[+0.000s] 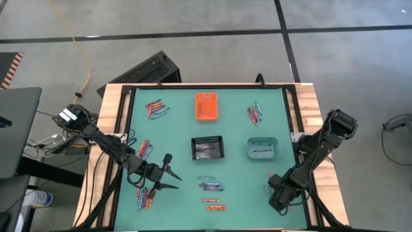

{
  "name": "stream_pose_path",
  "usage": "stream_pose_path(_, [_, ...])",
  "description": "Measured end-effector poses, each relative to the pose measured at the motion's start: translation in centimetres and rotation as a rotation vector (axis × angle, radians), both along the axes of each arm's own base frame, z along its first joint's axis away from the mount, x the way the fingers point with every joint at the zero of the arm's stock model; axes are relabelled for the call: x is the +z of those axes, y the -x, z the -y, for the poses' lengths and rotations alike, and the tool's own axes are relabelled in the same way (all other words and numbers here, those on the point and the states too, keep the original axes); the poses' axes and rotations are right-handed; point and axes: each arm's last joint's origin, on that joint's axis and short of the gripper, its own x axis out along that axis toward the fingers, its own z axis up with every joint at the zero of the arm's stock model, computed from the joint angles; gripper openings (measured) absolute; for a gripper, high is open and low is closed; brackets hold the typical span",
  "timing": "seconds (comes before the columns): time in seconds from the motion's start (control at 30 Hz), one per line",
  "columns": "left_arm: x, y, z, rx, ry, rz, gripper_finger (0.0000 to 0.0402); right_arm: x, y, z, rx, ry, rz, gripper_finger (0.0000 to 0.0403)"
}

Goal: Sort crayons
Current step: Put the orange crayon into the orange bin

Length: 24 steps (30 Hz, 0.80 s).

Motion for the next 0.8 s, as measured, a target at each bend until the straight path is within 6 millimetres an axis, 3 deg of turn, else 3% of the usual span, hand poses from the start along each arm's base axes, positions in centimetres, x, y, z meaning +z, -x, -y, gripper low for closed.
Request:
stream_pose_path(0.33, [-0.4,0.0,0.0,0.003,0.019,-0.047,0.0146,-1.2,0.9,-1.0,0.032,0.059,-0.008,0.0115])
stream_pose_path(0.7, [-0.4,0.0,-0.1,0.024,0.016,-0.044,0.0146,-0.9,0.7,-1.3,0.096,0.038,0.019,0.0012])
stream_pose_path(0.8, [-0.5,0.0,-0.1,0.037,0.004,-0.053,0.0146,-0.4,0.3,-1.3,0.124,0.045,0.018,0.0007])
